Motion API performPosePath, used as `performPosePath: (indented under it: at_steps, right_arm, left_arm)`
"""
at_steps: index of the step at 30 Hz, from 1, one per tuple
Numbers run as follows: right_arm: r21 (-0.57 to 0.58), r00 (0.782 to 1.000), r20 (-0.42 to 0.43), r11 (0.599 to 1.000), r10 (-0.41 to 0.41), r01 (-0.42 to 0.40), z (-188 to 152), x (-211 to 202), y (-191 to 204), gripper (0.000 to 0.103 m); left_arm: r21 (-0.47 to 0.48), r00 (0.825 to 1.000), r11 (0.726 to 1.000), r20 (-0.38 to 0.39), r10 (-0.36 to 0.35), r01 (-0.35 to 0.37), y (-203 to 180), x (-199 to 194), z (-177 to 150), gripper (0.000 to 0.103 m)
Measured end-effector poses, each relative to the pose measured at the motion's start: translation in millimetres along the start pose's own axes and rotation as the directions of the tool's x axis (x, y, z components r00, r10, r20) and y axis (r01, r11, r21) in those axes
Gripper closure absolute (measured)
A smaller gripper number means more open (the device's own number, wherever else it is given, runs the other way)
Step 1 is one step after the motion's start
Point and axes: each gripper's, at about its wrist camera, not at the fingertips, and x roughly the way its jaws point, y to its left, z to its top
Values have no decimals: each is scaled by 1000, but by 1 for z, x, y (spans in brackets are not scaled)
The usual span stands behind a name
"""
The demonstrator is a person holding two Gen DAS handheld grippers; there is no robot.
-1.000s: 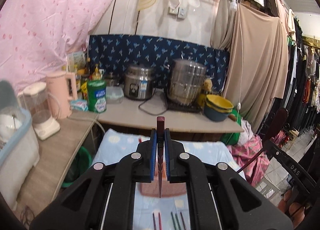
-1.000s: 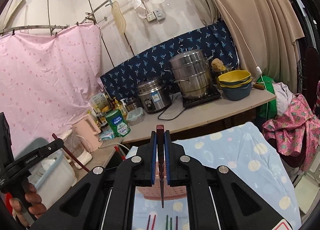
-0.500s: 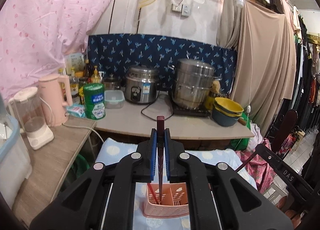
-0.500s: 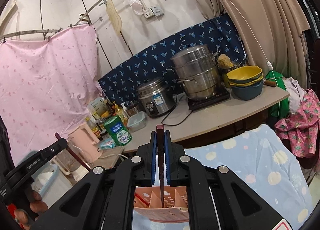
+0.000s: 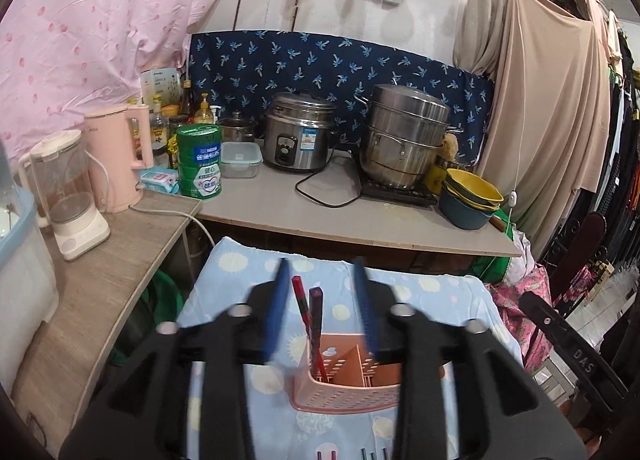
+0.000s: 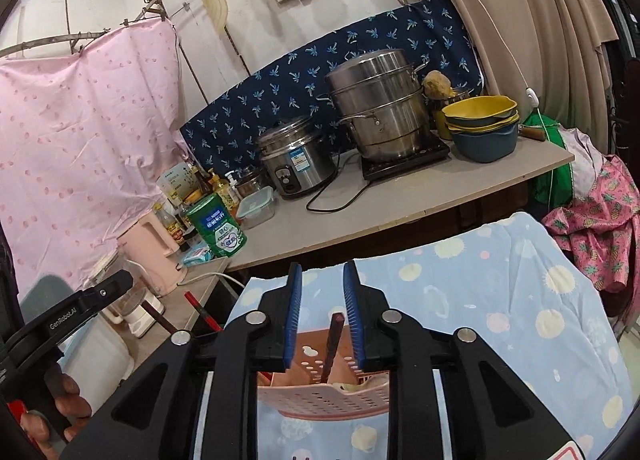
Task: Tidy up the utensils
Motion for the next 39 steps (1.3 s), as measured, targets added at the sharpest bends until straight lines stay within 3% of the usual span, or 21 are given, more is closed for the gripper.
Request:
performPosePath:
  at_steps: [9,11,21,28,39]
  right_arm:
    - [-39,1000,6,999,8,-8,-13,-31,9,73]
    - [-47,1000,1,999,9,-9,-19,-39,10,73]
    - [-104,995,-92,994,-35,26,-88,-79,8,72]
    - [-146,976,-196,987,-100,72,-152,-100,-4,72]
    - [-156,919,-365,983,-150,99,-240,-117,-24,72]
  left_arm:
    - [5,1000,1000,-16,14,-14,3,-21,-13,61]
    - [7,1000,1000,-23,17,-17,5,-28,-19,56]
    - [38,993,999,-118,32,-27,12,-49,-84,54]
    - [37,972,999,-231,39,-31,21,-58,-148,54]
    - [43,923,998,-380,58,-46,32,-70,-236,54]
